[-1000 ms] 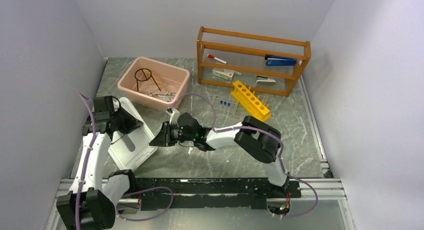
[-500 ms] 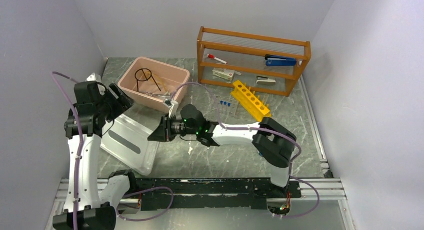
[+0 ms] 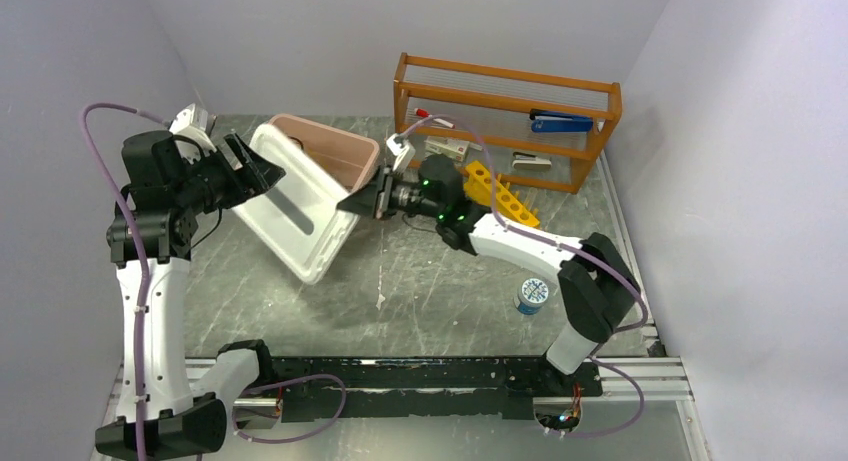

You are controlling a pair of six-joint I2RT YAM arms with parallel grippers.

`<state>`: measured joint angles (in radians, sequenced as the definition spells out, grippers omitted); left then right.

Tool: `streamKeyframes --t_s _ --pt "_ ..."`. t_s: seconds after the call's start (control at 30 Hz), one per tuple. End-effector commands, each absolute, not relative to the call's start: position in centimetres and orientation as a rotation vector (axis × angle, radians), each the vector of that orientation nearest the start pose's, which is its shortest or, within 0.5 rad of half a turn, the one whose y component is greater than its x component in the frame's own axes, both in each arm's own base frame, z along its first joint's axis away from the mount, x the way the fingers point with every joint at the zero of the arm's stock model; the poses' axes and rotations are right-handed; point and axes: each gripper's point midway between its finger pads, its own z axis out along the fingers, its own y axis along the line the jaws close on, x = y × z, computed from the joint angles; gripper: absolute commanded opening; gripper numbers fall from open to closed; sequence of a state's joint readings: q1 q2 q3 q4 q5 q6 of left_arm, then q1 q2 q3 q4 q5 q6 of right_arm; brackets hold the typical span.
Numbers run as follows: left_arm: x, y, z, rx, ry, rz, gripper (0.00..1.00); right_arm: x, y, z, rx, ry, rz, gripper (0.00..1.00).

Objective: Organize the chemistry lab equipment

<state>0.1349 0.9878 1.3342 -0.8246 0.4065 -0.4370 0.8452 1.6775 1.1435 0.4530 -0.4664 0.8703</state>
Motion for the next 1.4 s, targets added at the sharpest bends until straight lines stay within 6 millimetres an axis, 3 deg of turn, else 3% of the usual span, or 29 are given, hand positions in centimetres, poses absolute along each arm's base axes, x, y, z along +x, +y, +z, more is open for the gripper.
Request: streamKeyframes --t_s 0.0,0.23,0.47,0.63,0.83,1.1,1.17,1.23,1.37 --pt "27.4 -7.4 35.6 -0.151 1.976 -0.72 0.8 26.8 40.9 31.6 -0.33 1.756 1.721 0.0" --pt "27.7 -5.8 32.4 -0.264 2.022 -0.626 0.8 28.3 36.4 34.4 -0.23 1.695 1.832 0.0" --pt "28.7 -7.1 30.1 -0.308 2.048 -0.76 0.82 28.6 33.3 36.5 -0.171 1.61 1.955 0.0" --pt "30.3 -9.5 31.6 -0.263 1.893 -0.996 0.85 30.0 31.5 36.9 -0.089 1.574 1.99 0.0" --pt "31.0 -11.5 31.9 -0.256 1.776 -1.245 0.85 31.0 30.2 37.1 0.039 1.506 2.143 0.0" --pt "29.2 -13.3 36.6 -0.173 1.547 -1.524 0.82 31.1 30.0 37.0 0.109 1.489 2.266 0.0" --pt "28.7 -13.4 37.5 -0.159 1.509 -1.562 0.77 31.3 30.1 36.7 0.116 1.508 2.249 0.0" --pt "28.3 -13.5 38.2 -0.148 1.479 -1.582 0.64 31.5 30.3 36.2 0.125 1.539 2.228 0.0" --pt "28.8 -13.3 37.8 -0.164 1.504 -1.547 0.26 32.0 30.7 34.8 0.14 1.612 2.177 0.0"
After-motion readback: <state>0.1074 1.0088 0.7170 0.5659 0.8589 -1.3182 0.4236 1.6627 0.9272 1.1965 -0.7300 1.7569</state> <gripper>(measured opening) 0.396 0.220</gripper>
